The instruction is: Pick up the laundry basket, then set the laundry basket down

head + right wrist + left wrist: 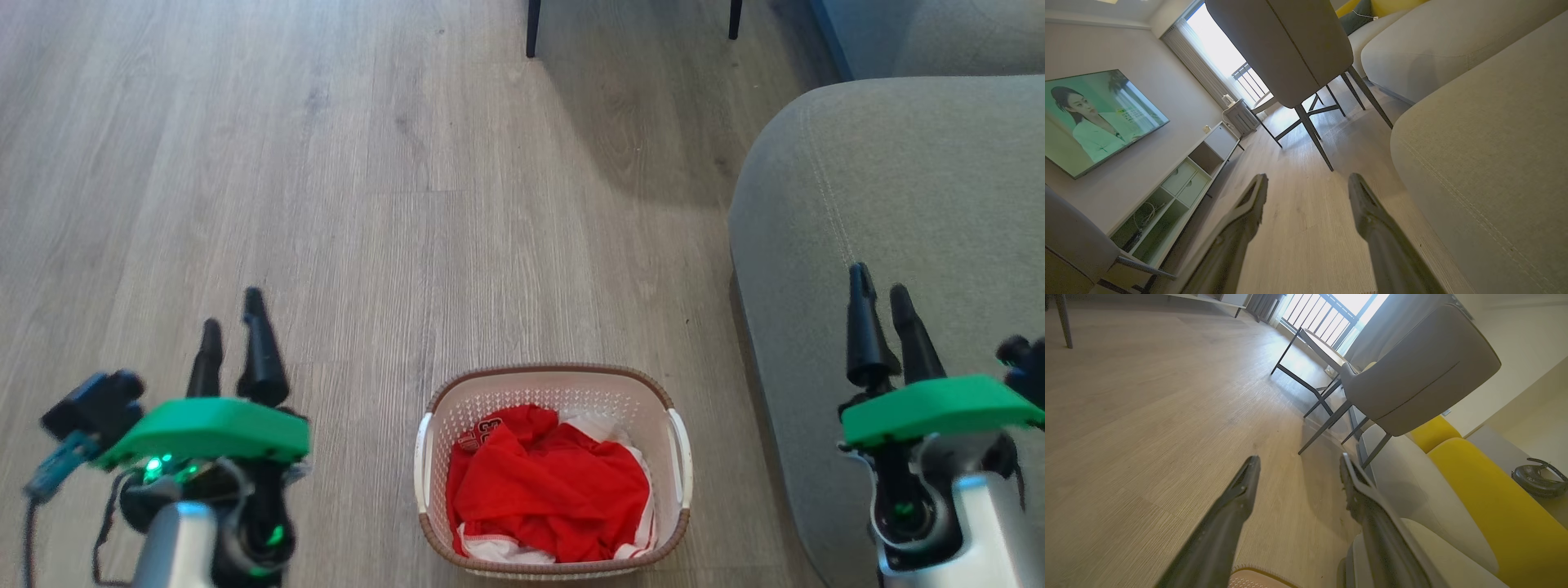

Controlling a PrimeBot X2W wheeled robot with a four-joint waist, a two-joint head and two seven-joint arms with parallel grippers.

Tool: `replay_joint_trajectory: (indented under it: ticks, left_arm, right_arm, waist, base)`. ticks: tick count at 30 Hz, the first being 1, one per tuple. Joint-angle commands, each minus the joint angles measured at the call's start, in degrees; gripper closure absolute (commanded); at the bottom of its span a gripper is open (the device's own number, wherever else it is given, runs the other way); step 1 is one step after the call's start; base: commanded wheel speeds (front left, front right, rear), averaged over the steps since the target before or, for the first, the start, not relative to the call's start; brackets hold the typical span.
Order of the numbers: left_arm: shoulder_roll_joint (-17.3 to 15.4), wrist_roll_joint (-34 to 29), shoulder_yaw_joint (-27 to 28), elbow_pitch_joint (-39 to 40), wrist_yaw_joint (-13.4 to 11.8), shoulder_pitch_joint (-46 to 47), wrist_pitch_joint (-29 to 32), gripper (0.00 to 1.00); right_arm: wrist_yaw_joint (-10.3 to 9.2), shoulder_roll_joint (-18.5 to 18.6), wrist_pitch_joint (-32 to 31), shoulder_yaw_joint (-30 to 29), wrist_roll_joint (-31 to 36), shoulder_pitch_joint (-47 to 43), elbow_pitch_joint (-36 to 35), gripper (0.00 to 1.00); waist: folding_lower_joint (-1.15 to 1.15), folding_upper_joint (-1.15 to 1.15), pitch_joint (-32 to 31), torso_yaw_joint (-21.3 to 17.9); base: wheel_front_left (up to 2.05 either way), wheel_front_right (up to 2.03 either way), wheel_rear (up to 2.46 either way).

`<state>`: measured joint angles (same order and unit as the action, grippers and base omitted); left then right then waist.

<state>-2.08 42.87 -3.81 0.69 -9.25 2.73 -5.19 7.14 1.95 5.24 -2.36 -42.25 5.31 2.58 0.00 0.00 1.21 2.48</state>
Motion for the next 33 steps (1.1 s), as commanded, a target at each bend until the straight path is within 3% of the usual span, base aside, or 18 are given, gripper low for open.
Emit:
replay_joint_trajectory:
  ticks: [1, 9, 20, 28, 33]
  left_arm:
    - [-0.6, -1.5, 0.5, 2.7, -0.4, 3.9, -0.6, 0.00]
    - [-2.4, -11.1, -5.4, 4.4, -4.4, 5.1, -2.0, 0.00]
    - [-10.5, -22.5, -22.3, 3.1, -18.2, 9.5, -4.0, 0.00]
    - [-13.5, -25.1, -31.8, 1.0, -25.3, 12.6, -5.3, 0.00]
    - [-13.4, -25.0, -33.0, 0.3, -27.0, 12.9, -6.2, 0.00]
  right_arm:
    - [0.20, 0.6, 0.6, 1.0, 1.5, 3.4, -2.8, 0.00]
    - [0.23, 1.1, 1.9, 3.7, 10.1, 3.9, -4.3, 0.00]
    - [0.26, 2.6, 3.9, 7.2, 22.3, 4.6, -5.8, 0.00]
    - [0.28, 1.8, 5.3, 6.4, 28.2, 4.0, -5.1, 0.00]
    - [0.29, 1.4, 6.1, 7.4, 31.9, 4.4, -5.4, 0.00]
  waist:
    - [0.00, 0.00, 0.0, 0.0]
    - [0.00, 0.00, 0.3, 0.3]
    - [0.00, 0.00, 0.5, 0.4]
    - [0.00, 0.00, 0.4, 0.5]
    - [0.00, 0.00, 0.3, 0.6]
  base:
    - [0.00, 0.00, 0.00]
    - [0.00, 0.00, 0.00]
    - [0.00, 0.00, 0.00]
    - [0.00, 0.00, 0.00]
    - [0.00, 0.00, 0.00]
